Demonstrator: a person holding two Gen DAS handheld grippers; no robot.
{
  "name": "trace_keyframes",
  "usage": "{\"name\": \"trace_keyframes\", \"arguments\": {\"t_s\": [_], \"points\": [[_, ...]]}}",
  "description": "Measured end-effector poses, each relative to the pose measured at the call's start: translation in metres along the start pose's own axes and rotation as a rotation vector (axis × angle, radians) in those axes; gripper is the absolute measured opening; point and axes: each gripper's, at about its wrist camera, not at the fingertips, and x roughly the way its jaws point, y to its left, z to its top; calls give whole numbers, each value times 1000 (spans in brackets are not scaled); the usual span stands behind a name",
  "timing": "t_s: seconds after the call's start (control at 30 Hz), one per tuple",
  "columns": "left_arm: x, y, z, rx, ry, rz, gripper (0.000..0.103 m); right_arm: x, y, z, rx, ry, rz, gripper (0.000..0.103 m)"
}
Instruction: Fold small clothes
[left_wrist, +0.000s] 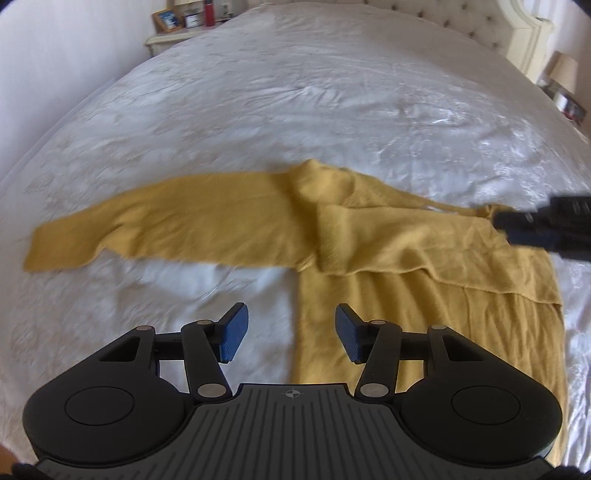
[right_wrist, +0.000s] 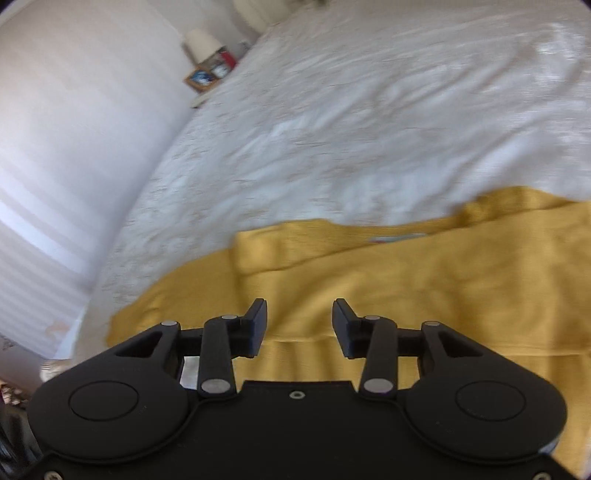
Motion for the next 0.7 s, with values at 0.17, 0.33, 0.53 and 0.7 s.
{"name": "trace_keyframes", "arguments": {"t_s": [0.17, 0.33, 0.53, 0.7], "points": [[32, -30, 17, 77, -11, -29, 51, -24, -59, -3, 30, -5, -179, 57], [71, -53, 26, 147, 2, -32, 52, -33, -110, 1, 111, -23, -279, 69], [124, -51, 23, 127, 141, -14, 62, -8, -146, 13, 153, -9, -307, 82], [150, -32, 13, 40, 189, -34, 77, 23, -158, 20, 110, 29, -295, 95]]}}
